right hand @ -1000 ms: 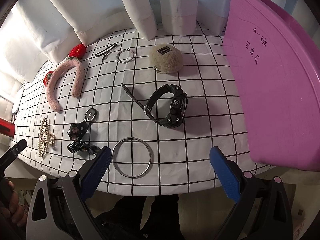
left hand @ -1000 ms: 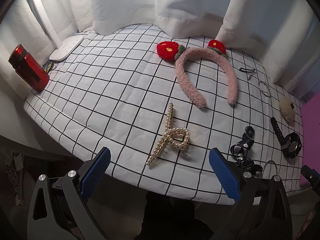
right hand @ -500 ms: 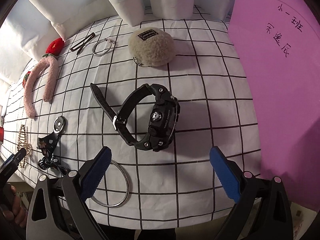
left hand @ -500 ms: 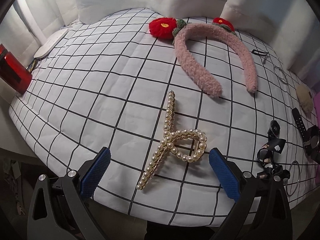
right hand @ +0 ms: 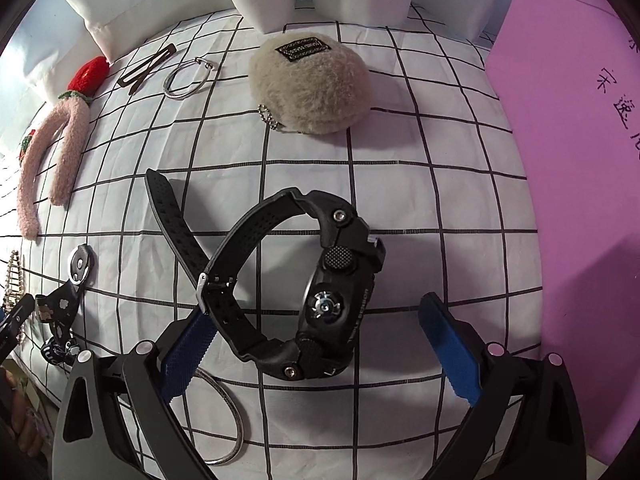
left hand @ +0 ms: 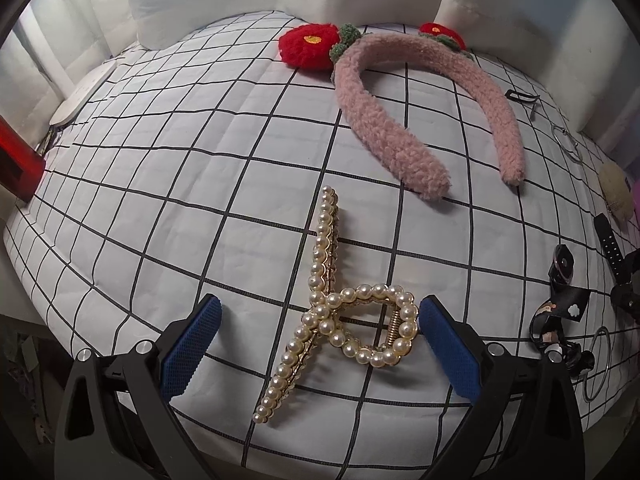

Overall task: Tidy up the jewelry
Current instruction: 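Grasp the pearl claw clip with the left tool while the right tool grasps the black watch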

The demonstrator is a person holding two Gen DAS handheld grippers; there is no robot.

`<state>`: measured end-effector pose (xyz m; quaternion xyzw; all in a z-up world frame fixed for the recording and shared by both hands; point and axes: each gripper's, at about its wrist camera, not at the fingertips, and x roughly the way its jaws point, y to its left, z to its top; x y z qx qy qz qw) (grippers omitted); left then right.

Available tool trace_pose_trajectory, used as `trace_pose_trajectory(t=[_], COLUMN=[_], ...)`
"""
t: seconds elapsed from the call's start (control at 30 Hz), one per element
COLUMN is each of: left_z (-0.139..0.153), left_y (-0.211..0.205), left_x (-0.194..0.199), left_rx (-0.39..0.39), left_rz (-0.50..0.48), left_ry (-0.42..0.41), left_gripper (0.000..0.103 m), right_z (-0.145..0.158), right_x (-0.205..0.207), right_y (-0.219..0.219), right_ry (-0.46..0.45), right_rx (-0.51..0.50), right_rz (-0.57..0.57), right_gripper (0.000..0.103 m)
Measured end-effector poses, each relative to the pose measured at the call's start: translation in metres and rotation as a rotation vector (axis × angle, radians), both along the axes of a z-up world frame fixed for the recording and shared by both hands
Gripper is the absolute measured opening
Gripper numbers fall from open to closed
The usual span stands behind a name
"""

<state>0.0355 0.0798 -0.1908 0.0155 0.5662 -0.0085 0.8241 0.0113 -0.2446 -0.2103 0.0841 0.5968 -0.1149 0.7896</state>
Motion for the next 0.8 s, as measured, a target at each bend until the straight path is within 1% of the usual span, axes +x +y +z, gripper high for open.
trace_pose_trajectory(t=[0.07, 0.2, 0.27, 0.4, 0.47, 0.5, 0.53, 0.57, 0.6, 0.63, 0.67, 0.77, 0.8], left_z=[-0.001, -0.002, -0.002, -0.001, 0.0, 0.002, 0.004, 0.006, 0.007, 0.008, 0.009, 0.01, 0.01], left_y=[0.001, -0.001, -0.001, -0.002, -0.004, -0.005, -0.008, -0.01, -0.012, -0.013, -0.013, -0.011, -0.01], left_x=[0.001, 0.002, 0.003, 0.003, 0.001, -0.001, -0.002, -0.004, -0.005, -0.006, -0.006, -0.006, -0.005], left_rx=[-0.016, -0.011, -0.009, -0.014, -0.017, -0.019, -0.021, -0.022, -0.026, -0.026, -0.026, -0.039, -0.04], left_rz=[0.004, -0.013, -0.012, -0.008, -0.022, -0.033, -0.045, -0.055, -0.063, -0.066, -0.067, -0.064, -0.065], left_ry=[-0.009, -0.037, -0.038, -0.032, -0.039, -0.047, -0.056, -0.063, -0.066, -0.069, -0.07, -0.069, -0.068], left_gripper=[0.097, 0.098, 0.098, 0.097, 0.091, 0.082, 0.07, 0.065, 0.056, 0.047, 0.047, 0.046, 0.044], right_z=[-0.001, -0.003, -0.005, -0.008, -0.008, -0.008, -0.008, -0.004, -0.002, 0.0, 0.001, 0.002, 0.003], right_x=[0.0, 0.004, 0.001, -0.001, 0.0, 0.002, 0.001, 0.0, 0.001, 0.002, 0.003, 0.002, 0.002], right_y=[0.0, 0.001, 0.005, 0.01, 0.011, 0.013, 0.014, 0.015, 0.018, 0.024, 0.028, 0.032, 0.032], right_ry=[-0.016, -0.054, -0.073, -0.067, -0.063, -0.061, -0.064, -0.068, -0.074, -0.082, -0.076, -0.079, -0.079], right_rx=[-0.003, -0.018, -0.024, -0.015, -0.008, -0.007, -0.005, -0.008, -0.01, -0.014, -0.021, -0.012, -0.006], right_rz=[0.004, 0.025, 0.026, 0.019, 0.033, 0.036, 0.038, 0.044, 0.053, 0.063, 0.069, 0.062, 0.059], right_gripper=[0.094, 0.094, 0.094, 0.094, 0.093, 0.093, 0.092, 0.088, 0.084, 0.075, 0.071, 0.071, 0.07])
